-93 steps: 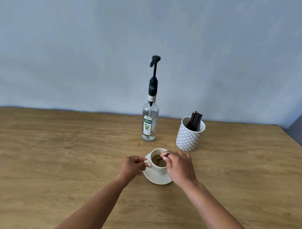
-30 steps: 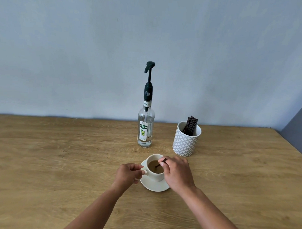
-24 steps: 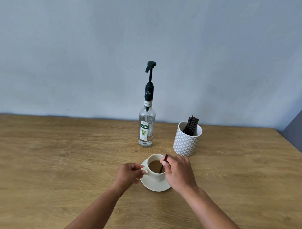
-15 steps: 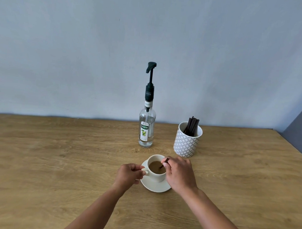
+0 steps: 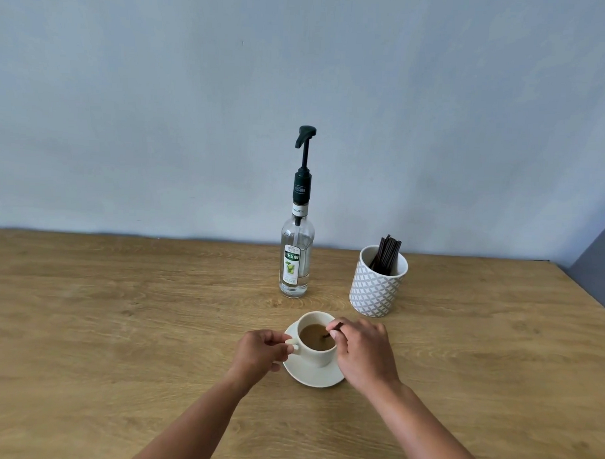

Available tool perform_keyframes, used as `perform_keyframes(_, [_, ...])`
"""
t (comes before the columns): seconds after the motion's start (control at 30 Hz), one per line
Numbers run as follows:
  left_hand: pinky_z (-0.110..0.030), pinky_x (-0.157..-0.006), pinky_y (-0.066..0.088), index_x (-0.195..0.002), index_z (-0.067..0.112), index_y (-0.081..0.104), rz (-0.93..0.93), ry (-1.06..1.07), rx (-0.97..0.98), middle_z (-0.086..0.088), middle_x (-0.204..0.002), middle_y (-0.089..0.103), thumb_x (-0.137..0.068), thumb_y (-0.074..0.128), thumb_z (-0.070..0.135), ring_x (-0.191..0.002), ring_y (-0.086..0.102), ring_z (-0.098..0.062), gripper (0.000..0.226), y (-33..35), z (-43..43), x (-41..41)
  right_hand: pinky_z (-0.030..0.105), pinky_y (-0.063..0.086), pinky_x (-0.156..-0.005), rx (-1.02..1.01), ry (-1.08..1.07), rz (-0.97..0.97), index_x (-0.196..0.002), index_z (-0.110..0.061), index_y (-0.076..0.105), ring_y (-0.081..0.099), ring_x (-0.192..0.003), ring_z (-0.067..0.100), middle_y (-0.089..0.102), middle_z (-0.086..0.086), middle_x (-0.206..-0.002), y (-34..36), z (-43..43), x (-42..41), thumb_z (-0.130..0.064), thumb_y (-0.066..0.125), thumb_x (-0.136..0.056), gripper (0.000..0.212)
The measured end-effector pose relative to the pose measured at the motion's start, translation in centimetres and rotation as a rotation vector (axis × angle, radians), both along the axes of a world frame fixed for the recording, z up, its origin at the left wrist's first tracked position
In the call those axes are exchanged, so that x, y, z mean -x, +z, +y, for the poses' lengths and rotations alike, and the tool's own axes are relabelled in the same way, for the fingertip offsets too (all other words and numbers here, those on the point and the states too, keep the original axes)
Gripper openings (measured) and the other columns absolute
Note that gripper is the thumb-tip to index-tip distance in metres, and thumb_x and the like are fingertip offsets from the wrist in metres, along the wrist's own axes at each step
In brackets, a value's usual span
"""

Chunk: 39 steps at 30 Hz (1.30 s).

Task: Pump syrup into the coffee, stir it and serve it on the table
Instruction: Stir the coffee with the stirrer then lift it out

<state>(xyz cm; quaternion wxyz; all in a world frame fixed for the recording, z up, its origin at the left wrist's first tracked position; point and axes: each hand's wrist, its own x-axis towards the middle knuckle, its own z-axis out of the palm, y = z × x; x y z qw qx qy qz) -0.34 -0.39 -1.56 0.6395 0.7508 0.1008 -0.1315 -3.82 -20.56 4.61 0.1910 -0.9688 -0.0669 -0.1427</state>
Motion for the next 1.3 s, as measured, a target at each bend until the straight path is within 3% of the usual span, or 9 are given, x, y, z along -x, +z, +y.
perform_keyframes(0.3, [-0.032,-0.064,0.058,-0.087,0.012,0.078,0.000,0.009,-0.007,-0.016,-0.085,0.078,-0.078,0.081,0.009,-0.070,0.069,-0.016,0.010,0.08,-0.05,0.01,0.029,0.032,-0.086,-0.080,0.043,-0.011,-0.103,-0.030,0.066,0.057,-0.090,0.011,0.070,-0.013,-0.092,0.23,0.28,-0.10,-0.024,0.052,-0.094,0.018])
perform_keyframes(0.6, [-0.032,-0.063,0.058,-0.082,0.016,0.079,0.007,0.000,-0.002,-0.008,-0.075,0.077,-0.075,0.082,0.010,-0.069,0.069,-0.015,0.009,0.28,0.04,0.08,0.030,0.032,-0.081,0.007,-0.013,-0.011,-0.101,-0.031,0.065,0.058,-0.090,0.012,0.069,-0.013,-0.089,0.15,-0.13,-0.04,-0.023,0.052,-0.093,0.017])
perform_keyframes(0.83, [-0.030,-0.060,0.055,-0.086,0.013,0.079,0.009,0.000,-0.004,-0.008,-0.077,0.077,-0.075,0.083,0.011,-0.069,0.070,-0.015,0.012,0.31,0.04,0.12,0.033,0.035,-0.083,-0.093,0.041,-0.021,-0.101,-0.029,0.067,0.057,-0.087,0.013,0.070,-0.012,-0.088,0.23,0.10,-0.08,-0.022,0.055,-0.093,0.016])
perform_keyframes(1.17, [-0.029,-0.060,0.053,-0.088,0.010,0.078,0.019,-0.002,0.012,-0.009,-0.076,0.076,-0.077,0.081,0.008,-0.067,0.068,-0.014,0.012,0.31,-0.01,-0.07,0.028,0.029,-0.078,-0.001,0.000,-0.035,-0.097,-0.029,0.066,0.058,-0.086,0.012,0.069,-0.013,-0.086,0.06,-0.12,0.00,-0.021,0.055,-0.092,0.015])
perform_keyframes(1.3, [-0.028,-0.060,0.054,-0.088,0.010,0.078,0.015,-0.009,0.004,-0.008,-0.075,0.076,-0.077,0.081,0.008,-0.066,0.068,-0.013,0.011,0.27,-0.04,-0.10,0.032,0.035,-0.082,-0.062,0.025,-0.023,-0.098,-0.028,0.065,0.057,-0.086,0.013,0.068,-0.012,-0.087,0.14,0.11,-0.10,-0.022,0.053,-0.093,0.014])
